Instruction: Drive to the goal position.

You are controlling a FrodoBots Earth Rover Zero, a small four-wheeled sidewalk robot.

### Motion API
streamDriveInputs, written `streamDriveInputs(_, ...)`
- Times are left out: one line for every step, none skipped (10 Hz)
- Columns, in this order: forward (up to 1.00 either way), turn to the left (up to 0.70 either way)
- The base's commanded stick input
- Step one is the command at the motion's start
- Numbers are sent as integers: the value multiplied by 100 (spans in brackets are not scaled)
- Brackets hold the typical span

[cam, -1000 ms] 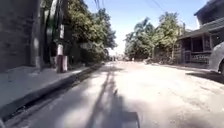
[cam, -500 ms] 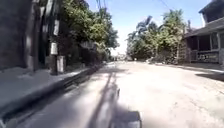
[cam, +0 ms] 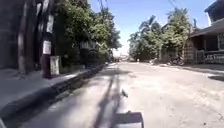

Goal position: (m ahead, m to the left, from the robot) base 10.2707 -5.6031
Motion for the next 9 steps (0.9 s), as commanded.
streamDriveInputs(100, 0)
streamDriveInputs(100, 0)
streamDriveInputs(100, 0)
streamDriveInputs(100, -11)
streamDriveInputs(100, -26)
streamDriveInputs(100, -30)
streamDriveInputs(100, -26)
streamDriveInputs(100, -2)
streamDriveInputs(100, -2)
